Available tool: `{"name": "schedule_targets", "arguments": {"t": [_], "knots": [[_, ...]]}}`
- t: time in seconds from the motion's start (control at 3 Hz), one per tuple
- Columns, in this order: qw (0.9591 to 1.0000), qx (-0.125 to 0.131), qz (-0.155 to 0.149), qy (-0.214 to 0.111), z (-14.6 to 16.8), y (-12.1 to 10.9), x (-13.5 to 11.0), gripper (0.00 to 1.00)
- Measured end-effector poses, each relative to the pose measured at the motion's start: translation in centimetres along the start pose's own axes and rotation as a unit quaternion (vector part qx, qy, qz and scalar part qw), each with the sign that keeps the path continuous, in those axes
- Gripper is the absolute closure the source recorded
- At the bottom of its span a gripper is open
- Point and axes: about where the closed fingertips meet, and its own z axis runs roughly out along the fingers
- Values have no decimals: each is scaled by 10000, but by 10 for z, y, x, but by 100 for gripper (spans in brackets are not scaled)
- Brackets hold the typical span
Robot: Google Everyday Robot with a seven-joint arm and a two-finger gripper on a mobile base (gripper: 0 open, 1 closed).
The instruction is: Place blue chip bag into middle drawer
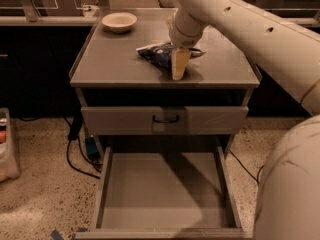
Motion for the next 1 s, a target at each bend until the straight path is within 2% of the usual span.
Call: {"name": "schedule_targets", "arguments": {"t": [0.33, 0.67, 1.0], "knots": [[9994, -170, -109, -272, 30, 1, -25, 0], [9982, -356, -51, -487, 52, -1, -41, 0], [9982, -356, -51, -487, 52, -1, -41, 18]]}}
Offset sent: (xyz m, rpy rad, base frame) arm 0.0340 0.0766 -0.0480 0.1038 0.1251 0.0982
